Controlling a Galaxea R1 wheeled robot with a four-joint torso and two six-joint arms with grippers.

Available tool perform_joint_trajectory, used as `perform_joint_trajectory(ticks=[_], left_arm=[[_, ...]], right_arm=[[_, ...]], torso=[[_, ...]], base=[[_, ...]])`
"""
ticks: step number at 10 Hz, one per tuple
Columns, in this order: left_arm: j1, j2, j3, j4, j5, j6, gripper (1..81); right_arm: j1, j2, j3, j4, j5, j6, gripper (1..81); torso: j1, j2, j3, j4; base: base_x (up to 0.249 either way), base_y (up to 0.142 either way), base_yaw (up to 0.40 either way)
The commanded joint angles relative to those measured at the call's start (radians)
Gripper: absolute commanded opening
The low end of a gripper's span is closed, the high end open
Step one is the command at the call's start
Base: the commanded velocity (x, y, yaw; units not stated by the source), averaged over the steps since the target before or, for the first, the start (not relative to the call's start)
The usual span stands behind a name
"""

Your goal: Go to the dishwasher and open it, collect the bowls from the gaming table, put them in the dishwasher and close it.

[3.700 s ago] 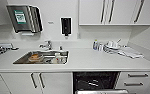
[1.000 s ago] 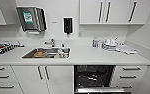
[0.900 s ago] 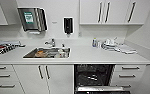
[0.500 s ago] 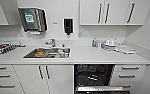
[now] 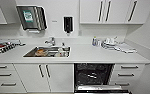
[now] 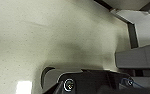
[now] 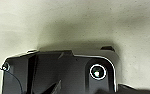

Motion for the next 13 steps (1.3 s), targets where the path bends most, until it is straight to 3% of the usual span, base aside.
perform_joint_trajectory(ticks=[1,4,6,9,10,11,12,13], left_arm=[[0.008,0.082,-0.194,0.01,0.018,-0.002,81.1],[0.051,0.227,-0.41,0.008,0.018,-0.004,81.1],[0.059,0.314,-0.531,0.007,0.029,-0.005,81.1],[0.08,0.405,-0.62,0.007,0.052,-0.007,81.1],[0.084,0.432,-0.64,0.007,0.066,-0.007,81.1],[0.091,0.448,-0.654,0.007,0.066,-0.007,81.1],[0.096,0.466,-0.667,0.007,0.066,-0.007,81.1],[0.099,0.478,-0.677,0.007,0.067,-0.007,81.1]], right_arm=[[-0.019,0.089,-0.156,-0.02,0.016,-0.045,81.1],[-0.054,0.201,-0.3,-0.051,0.019,-0.057,81.1],[-0.084,0.238,-0.363,-0.054,0.071,-0.061,81.1],[-0.094,0.285,-0.425,-0.045,0.073,-0.058,81.1],[-0.106,0.302,-0.459,-0.043,0.074,-0.053,81.1],[-0.119,0.313,-0.47,-0.048,0.076,-0.053,81.1],[-0.124,0.321,-0.474,-0.049,0.076,-0.057,81.1],[-0.125,0.325,-0.477,-0.051,0.076,-0.057,81.1]], torso=[[-0.059,0.092,0.0,0.0],[-0.129,0.2,0.0,0.0],[-0.168,0.261,0.0,0.0],[-0.241,0.378,0.0,0.0],[-0.266,0.415,0.061,0.0],[-0.288,0.451,0.099,-0.023],[-0.304,0.476,0.105,-0.023],[-0.32,0.501,0.123,-0.003]], base=[[0.0,0.0,0.0],[0.0,0.0,0.0],[0.0,0.0,0.0],[0.0,0.0,0.0],[0.0,0.0,0.0],[0.0,0.0,0.0],[0.0,0.0,0.0],[0.0,0.0,0.0]])
